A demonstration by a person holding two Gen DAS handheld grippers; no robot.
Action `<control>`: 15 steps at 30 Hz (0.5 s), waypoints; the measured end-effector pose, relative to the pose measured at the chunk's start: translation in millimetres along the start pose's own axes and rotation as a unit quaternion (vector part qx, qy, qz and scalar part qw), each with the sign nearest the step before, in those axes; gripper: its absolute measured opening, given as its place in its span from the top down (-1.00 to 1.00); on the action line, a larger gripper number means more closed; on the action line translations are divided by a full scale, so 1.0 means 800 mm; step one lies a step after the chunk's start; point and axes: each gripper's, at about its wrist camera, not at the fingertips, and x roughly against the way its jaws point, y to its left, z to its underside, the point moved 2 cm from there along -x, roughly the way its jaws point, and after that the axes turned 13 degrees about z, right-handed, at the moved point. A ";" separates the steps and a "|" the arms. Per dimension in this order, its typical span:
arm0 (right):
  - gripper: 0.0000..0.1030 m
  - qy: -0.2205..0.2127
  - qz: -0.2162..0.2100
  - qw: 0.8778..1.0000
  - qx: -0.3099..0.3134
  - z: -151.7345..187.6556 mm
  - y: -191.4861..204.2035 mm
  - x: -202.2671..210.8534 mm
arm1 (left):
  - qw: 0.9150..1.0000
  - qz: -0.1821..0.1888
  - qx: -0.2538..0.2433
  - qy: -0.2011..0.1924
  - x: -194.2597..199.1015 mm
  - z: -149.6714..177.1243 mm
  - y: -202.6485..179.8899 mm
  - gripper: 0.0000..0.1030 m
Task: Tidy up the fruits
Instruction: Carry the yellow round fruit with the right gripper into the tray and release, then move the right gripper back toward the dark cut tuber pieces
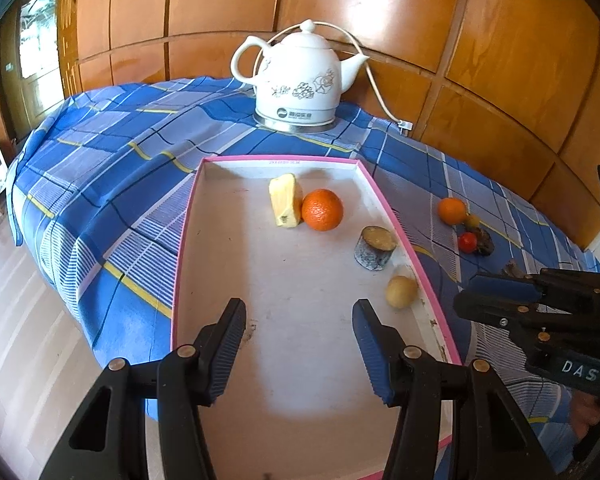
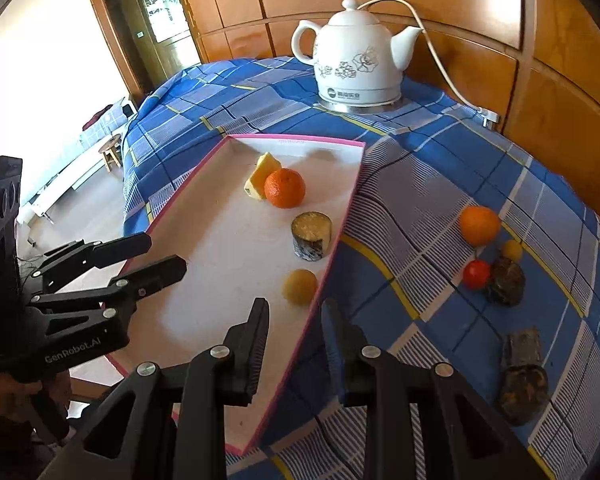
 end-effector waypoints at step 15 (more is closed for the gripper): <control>0.46 -0.004 0.037 0.999 -0.007 0.014 -0.051 0.026 | 1.000 0.007 -0.023 0.002 0.001 0.003 -0.017 -0.09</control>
